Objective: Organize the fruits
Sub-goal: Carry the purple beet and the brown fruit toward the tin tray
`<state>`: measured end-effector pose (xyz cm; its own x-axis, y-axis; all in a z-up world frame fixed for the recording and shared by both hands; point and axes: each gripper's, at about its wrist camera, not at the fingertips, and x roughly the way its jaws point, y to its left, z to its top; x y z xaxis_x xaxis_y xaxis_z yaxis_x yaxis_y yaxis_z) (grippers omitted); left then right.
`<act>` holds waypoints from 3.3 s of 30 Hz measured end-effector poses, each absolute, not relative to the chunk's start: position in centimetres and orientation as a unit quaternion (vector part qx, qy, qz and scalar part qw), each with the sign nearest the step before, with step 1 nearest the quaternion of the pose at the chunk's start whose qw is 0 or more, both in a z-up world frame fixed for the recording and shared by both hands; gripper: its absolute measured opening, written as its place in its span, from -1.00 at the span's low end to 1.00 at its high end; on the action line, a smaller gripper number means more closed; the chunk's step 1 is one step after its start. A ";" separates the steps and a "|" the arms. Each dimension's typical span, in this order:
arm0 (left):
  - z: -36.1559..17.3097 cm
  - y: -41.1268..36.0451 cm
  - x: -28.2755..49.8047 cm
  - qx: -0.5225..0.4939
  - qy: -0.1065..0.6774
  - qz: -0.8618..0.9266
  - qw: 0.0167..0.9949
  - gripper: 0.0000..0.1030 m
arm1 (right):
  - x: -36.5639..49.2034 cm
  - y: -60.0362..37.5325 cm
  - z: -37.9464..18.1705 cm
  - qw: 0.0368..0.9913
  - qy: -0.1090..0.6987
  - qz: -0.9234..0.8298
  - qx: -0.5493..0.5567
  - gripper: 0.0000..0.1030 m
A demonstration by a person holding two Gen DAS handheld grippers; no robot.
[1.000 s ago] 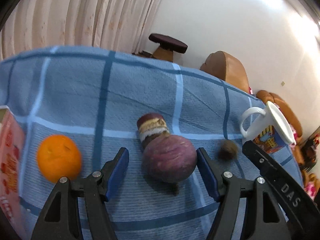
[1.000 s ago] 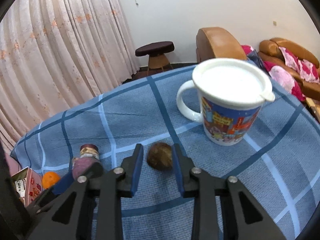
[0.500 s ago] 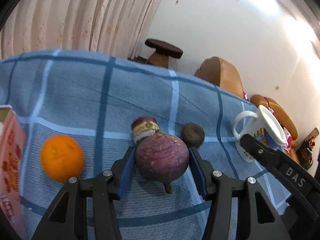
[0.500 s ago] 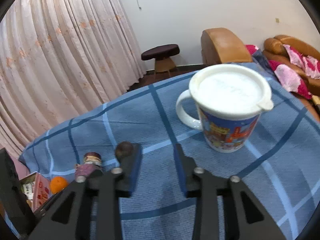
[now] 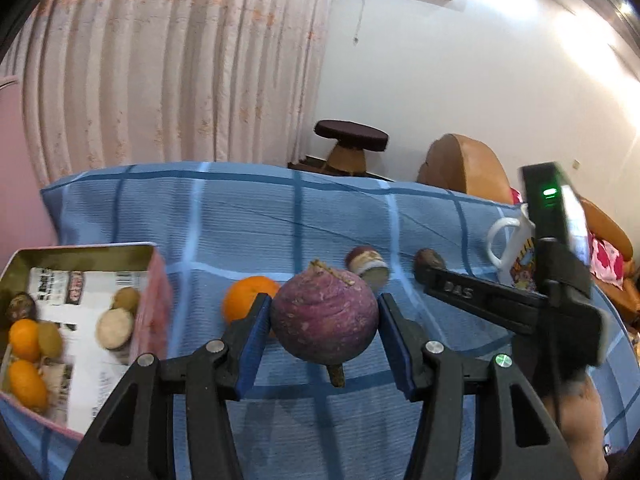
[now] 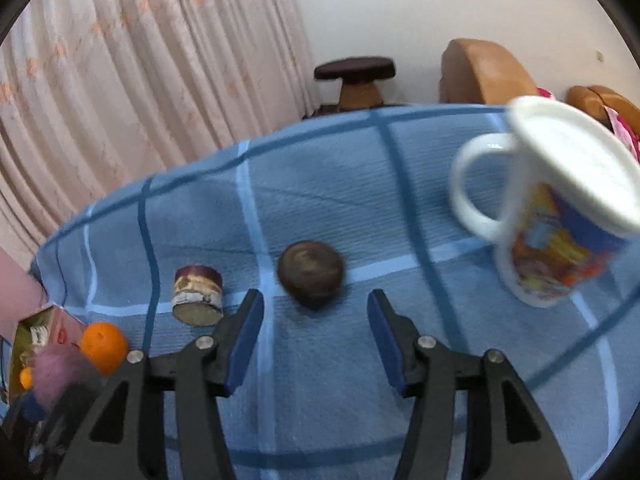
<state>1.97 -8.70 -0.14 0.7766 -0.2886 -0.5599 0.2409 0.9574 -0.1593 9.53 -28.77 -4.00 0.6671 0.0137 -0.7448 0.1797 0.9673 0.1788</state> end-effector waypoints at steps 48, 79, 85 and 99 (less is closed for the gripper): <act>-0.2 -1.4 -1.6 0.025 0.244 -0.100 0.964 0.07 | -4.6 -16.6 0.1 0.964 0.236 -0.115 0.034 -0.19; 2.5 10.7 0.0 -0.011 0.208 -0.043 0.977 0.07 | -2.0 -4.3 1.0 0.977 0.213 -0.010 0.021 -0.19; 2.1 12.9 1.0 -0.008 0.218 -0.020 0.976 0.07 | -0.3 -2.0 1.0 0.975 0.219 0.018 0.024 -0.19; 0.7 12.8 2.2 0.027 0.246 0.008 0.969 0.07 | 2.9 -0.3 -1.4 0.957 0.286 0.043 0.016 -0.19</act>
<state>2.20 12.79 0.72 0.8787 0.0296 -0.4764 -0.0029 0.9984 0.0566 2.94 -0.33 -1.44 0.8322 0.0913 -0.5469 -0.0727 0.9958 0.0556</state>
